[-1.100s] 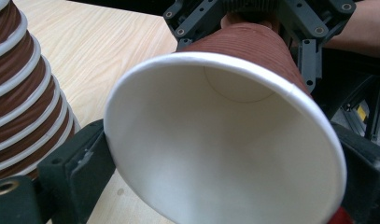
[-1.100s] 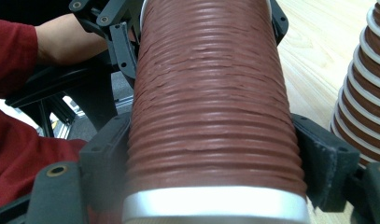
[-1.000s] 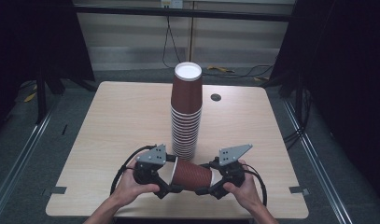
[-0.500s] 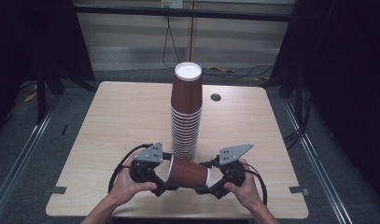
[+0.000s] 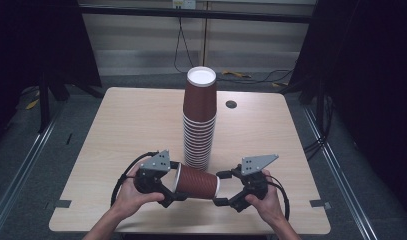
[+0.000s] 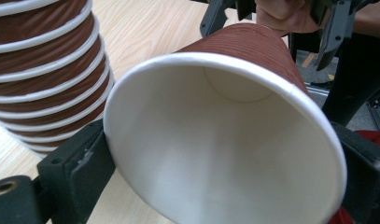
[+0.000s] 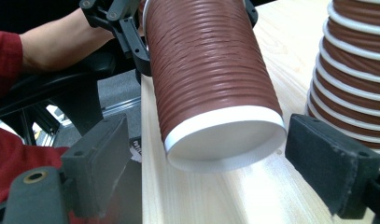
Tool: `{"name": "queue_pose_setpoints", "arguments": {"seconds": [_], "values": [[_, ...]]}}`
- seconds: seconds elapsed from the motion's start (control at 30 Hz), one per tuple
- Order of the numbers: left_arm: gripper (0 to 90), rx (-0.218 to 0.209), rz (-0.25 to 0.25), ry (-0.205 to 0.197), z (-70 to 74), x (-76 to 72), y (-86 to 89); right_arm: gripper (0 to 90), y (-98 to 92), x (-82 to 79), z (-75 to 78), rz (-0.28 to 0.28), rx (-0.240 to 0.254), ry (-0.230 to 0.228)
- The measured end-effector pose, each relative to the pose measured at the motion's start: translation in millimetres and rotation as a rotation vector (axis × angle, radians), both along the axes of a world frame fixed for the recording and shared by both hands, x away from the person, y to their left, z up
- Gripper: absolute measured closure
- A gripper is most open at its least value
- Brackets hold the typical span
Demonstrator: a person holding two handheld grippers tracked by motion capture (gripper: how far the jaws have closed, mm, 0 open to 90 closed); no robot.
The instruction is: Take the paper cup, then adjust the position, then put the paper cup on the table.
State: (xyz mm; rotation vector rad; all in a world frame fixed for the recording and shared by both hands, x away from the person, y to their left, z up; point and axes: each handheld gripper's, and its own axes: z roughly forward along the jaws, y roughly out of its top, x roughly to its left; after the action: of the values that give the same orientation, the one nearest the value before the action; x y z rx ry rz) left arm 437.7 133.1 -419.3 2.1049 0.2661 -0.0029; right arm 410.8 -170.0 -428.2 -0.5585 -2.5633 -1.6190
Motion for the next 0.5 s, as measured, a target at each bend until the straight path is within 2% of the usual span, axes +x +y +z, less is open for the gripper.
{"name": "queue_pose_setpoints", "arguments": {"seconds": [0.27,0.37,0.5], "values": [[5.7,0.026,0.023,0.005,2.2,1.3,8.8,13.5,-7.6,-0.6,2.4,-0.027,0.011,-0.009],[5.7,0.022,0.036,0.014,3.1,2.3,14.1,13.3,-10.6,0.0,2.9,-0.045,0.014,-0.01],[5.7,0.042,0.051,0.017,3.9,5.5,22.1,13.1,-14.4,1.3,5.1,-0.083,0.015,-0.02]]}}
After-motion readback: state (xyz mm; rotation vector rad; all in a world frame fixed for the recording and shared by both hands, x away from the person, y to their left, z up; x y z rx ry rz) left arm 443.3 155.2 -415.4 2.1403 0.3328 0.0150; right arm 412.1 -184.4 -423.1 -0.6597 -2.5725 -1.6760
